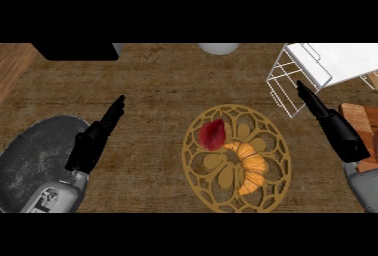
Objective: Pick the croissant from the placemat and place it in the tiered shelf
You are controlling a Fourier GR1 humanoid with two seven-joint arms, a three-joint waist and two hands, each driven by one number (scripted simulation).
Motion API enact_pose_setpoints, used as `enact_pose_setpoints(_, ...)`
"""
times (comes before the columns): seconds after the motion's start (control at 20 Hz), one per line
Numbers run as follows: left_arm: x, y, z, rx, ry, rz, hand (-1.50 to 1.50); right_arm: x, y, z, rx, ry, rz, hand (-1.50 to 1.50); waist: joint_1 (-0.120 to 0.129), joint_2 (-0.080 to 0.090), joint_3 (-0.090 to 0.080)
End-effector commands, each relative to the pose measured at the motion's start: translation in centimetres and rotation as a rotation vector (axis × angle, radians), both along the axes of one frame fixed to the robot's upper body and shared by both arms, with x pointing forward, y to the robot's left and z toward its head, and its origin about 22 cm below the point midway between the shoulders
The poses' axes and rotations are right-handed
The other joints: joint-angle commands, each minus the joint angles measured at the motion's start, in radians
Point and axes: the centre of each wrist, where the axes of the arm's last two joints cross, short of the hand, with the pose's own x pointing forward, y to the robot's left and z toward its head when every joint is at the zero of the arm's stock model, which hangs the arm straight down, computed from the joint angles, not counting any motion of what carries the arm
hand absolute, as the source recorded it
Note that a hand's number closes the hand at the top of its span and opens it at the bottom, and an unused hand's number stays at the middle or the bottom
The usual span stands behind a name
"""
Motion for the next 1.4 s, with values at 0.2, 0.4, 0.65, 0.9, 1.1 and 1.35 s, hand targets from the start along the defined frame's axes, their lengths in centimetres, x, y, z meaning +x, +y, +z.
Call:
enact_pose_setpoints(0.2, 0.1, -0.6, 0.7, -0.013, -0.155, 0.099, 0.0, 2.2, 0.7, 5.2, 0.304, 0.096, -0.086, -1.5, -0.001, 0.041, -0.003)
enact_pose_setpoints(0.4, 0.3, 0.6, 0.4, -0.028, -0.085, 0.112, 0.0, 0.0, -5.3, 2.6, -0.076, 0.043, -0.389, 1.5, -0.047, 0.047, -0.027)
enact_pose_setpoints(0.65, 1.1, -0.6, 1.1, -0.077, -0.106, 0.084, 0.0, -1.6, -1.1, -5.0, 0.198, -0.076, -0.737, -1.5, -0.009, 0.05, -0.001)
enact_pose_setpoints(0.9, 1.1, -2.0, -0.2, -0.09, -0.114, 0.103, 0.0, -4.6, -0.9, -4.8, 0.419, -0.206, -0.668, -1.5, -0.013, 0.045, -0.002)
enact_pose_setpoints(1.1, 0.5, -0.3, -0.8, -0.08, -0.101, 0.102, 0.0, -5.1, 0.1, -1.3, 0.342, -0.05, -0.398, -1.5, -0.011, 0.044, -0.004)
enact_pose_setpoints(1.35, 1.1, -2.7, -0.2, -0.077, -0.103, 0.083, 0.0, -5.0, -0.2, 4.9, 0.107, 0.006, -0.307, -1.5, -0.015, 0.042, -0.005)
